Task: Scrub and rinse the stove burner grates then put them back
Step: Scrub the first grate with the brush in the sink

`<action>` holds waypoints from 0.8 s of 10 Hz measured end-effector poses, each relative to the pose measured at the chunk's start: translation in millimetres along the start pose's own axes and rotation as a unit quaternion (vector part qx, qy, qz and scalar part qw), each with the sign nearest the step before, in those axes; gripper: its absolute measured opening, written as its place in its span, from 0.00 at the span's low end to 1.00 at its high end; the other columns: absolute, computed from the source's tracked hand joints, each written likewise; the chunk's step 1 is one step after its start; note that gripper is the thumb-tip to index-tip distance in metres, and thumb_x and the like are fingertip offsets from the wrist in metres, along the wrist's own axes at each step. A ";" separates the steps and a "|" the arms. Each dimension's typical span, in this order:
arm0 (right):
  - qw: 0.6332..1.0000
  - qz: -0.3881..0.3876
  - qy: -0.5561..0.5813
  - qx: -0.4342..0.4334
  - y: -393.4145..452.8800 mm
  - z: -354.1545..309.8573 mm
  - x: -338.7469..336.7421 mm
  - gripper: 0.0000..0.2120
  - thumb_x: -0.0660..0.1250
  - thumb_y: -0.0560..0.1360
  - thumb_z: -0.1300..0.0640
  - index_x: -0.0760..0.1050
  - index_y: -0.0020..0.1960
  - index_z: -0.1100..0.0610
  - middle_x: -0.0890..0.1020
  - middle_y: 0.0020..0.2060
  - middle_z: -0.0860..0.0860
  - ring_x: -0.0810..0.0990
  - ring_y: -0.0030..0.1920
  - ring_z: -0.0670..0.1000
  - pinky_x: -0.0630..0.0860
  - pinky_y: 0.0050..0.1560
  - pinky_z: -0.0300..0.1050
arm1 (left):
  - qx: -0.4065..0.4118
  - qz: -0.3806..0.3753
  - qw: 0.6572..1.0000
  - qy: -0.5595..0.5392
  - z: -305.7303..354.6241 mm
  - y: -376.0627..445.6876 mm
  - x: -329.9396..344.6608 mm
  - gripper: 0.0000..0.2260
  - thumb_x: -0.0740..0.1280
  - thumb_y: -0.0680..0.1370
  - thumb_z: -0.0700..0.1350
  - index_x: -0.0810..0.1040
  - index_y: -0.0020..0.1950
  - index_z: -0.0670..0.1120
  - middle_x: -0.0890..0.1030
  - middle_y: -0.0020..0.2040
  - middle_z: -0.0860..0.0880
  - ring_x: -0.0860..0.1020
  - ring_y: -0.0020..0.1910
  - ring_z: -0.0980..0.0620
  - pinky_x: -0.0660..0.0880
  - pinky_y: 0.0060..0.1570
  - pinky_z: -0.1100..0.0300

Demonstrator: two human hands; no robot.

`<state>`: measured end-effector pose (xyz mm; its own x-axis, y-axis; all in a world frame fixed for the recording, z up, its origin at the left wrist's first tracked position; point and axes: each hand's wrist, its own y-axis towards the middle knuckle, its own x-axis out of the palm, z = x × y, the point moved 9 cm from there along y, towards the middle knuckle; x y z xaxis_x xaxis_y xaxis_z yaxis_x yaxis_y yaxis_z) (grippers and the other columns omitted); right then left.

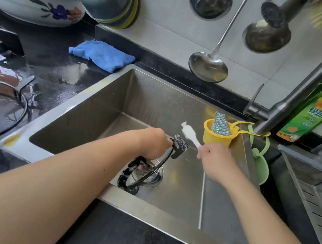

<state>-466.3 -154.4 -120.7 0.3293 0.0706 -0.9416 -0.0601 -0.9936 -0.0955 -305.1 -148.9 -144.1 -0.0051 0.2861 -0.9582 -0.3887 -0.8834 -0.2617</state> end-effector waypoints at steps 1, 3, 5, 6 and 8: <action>0.997 -0.061 -0.040 0.005 -2.4 -5.5 24.3 0.17 0.54 0.83 0.54 0.79 0.59 0.60 0.81 0.52 0.58 0.80 0.53 0.60 0.79 0.55 0.51 | 0.019 -0.015 1.000 0.002 -1.8 4.0 4.9 0.19 0.62 0.79 0.34 0.70 0.71 0.38 0.79 0.62 0.39 0.78 0.59 0.37 0.74 0.55 0.50; 0.990 -0.092 -0.102 0.012 -10.6 1.3 33.5 0.16 0.56 0.84 0.52 0.79 0.57 0.60 0.81 0.52 0.58 0.77 0.48 0.58 0.75 0.50 0.48 | 0.027 -0.002 1.000 0.008 -3.6 2.4 2.6 0.19 0.63 0.79 0.33 0.69 0.70 0.38 0.80 0.60 0.39 0.78 0.58 0.36 0.75 0.57 0.48; 0.985 -0.116 -0.124 0.034 -7.9 5.5 50.9 0.11 0.61 0.82 0.54 0.80 0.56 0.56 0.77 0.46 0.56 0.79 0.51 0.60 0.78 0.50 0.47 | 0.004 0.005 1.000 0.005 -9.4 5.5 6.6 0.18 0.64 0.80 0.36 0.70 0.70 0.37 0.80 0.61 0.40 0.79 0.57 0.38 0.76 0.56 0.48; 0.989 -0.097 -0.099 0.041 -7.7 7.6 43.9 0.11 0.60 0.82 0.52 0.79 0.50 0.56 0.80 0.47 0.57 0.79 0.48 0.60 0.76 0.46 0.47 | 0.012 0.028 0.999 0.029 -8.2 0.6 -0.3 0.14 0.60 0.84 0.43 0.73 0.68 0.37 0.81 0.59 0.39 0.80 0.48 0.40 0.78 0.46 0.50; 0.988 -0.114 -0.095 0.032 -8.1 2.6 50.5 0.09 0.62 0.81 0.51 0.76 0.46 0.54 0.78 0.44 0.57 0.76 0.44 0.60 0.71 0.42 0.46 | 0.004 0.020 1.000 -0.017 -6.7 -4.1 -0.8 0.12 0.60 0.83 0.38 0.73 0.66 0.37 0.80 0.61 0.37 0.82 0.53 0.38 0.72 0.26 0.67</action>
<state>-451.6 -142.5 -168.4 0.1582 0.3140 -0.9361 -0.0657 -0.9426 -0.3273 -297.3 -148.0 -143.0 -0.0511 0.2632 -0.9634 -0.3954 -0.8912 -0.2225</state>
